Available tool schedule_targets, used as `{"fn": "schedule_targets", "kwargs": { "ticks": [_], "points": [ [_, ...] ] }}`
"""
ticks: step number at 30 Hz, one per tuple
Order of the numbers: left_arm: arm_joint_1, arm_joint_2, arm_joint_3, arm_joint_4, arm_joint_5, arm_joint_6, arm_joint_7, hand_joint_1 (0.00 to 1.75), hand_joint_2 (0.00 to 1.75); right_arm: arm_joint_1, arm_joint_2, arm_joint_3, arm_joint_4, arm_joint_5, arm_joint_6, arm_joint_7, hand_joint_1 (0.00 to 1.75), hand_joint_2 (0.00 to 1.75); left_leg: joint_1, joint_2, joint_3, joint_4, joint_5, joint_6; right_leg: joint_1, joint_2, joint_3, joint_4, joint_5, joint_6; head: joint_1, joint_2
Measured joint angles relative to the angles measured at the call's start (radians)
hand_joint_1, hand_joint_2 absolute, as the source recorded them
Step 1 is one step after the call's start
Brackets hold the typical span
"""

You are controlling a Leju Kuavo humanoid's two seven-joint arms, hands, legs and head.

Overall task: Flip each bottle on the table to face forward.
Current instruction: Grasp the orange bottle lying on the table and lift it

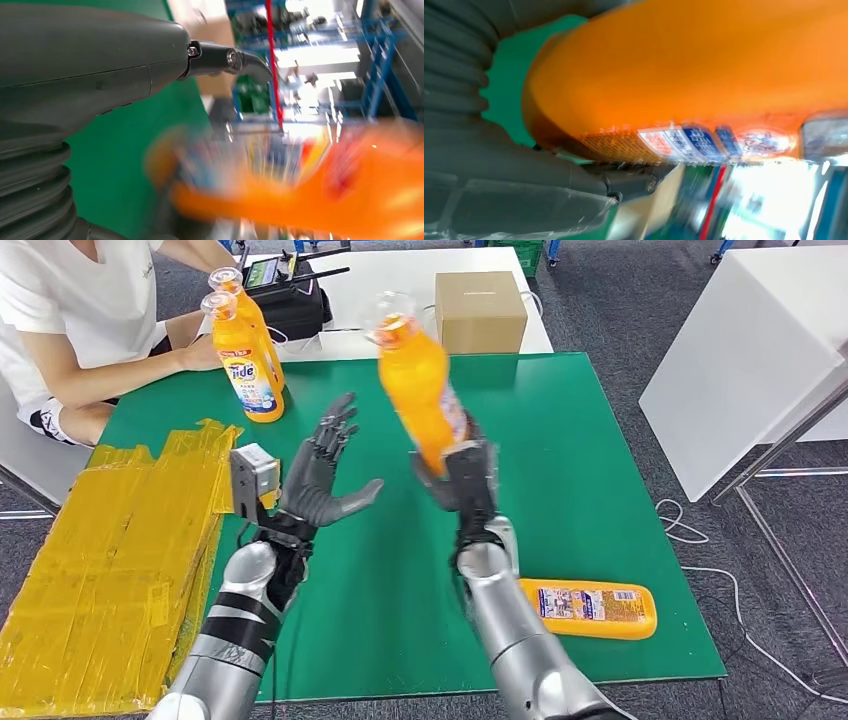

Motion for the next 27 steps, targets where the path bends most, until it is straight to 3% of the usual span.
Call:
{"fn": "schedule_targets", "kwargs": {
  "ticks": [3, 7, 14, 27],
  "points": [
    [-0.015, -0.007, -0.034, 0.018, 0.024, 0.011, 0.0, 0.0, 1.75, -0.048, 0.0, 0.313, 0.086, -0.199, -0.046, -0.022, 1.75, 1.75, 0.001, 0.0, 0.0, 0.0, 0.0, 0.0, 0.001, 0.0, -0.001, 0.0, 0.0, 0.0, 0.0, 0.0],
    [-0.014, 0.001, -0.041, 0.029, 0.042, 0.019, -0.001, 0.0, 1.75, -0.09, -0.01, 0.468, 0.164, -0.245, -0.053, -0.05, 1.75, 1.75, 0.0, -0.001, -0.002, 0.0, 0.0, 0.0, 0.001, -0.001, -0.001, 0.0, -0.001, 0.0, 0.0, 0.0],
    [-0.013, 0.016, -0.045, 0.04, 0.05, 0.023, -0.001, 0.0, 1.75, -0.128, -0.018, 0.535, 0.225, -0.253, -0.054, -0.054, 1.75, 1.75, -0.001, 0.0, -0.002, 0.0, 0.0, 0.0, -0.001, -0.001, -0.001, -0.001, 0.0, 0.0, 0.0, 0.0],
    [-0.013, 0.02, -0.048, 0.047, 0.057, 0.027, -0.002, 0.0, 1.75, -0.14, -0.021, 0.557, 0.257, -0.251, -0.054, -0.057, 1.75, 1.75, -0.001, 0.0, -0.001, 0.0, 0.0, 0.0, 0.0, -0.001, -0.001, -0.001, 0.0, 0.0, 0.0, 0.0]
  ]
}}
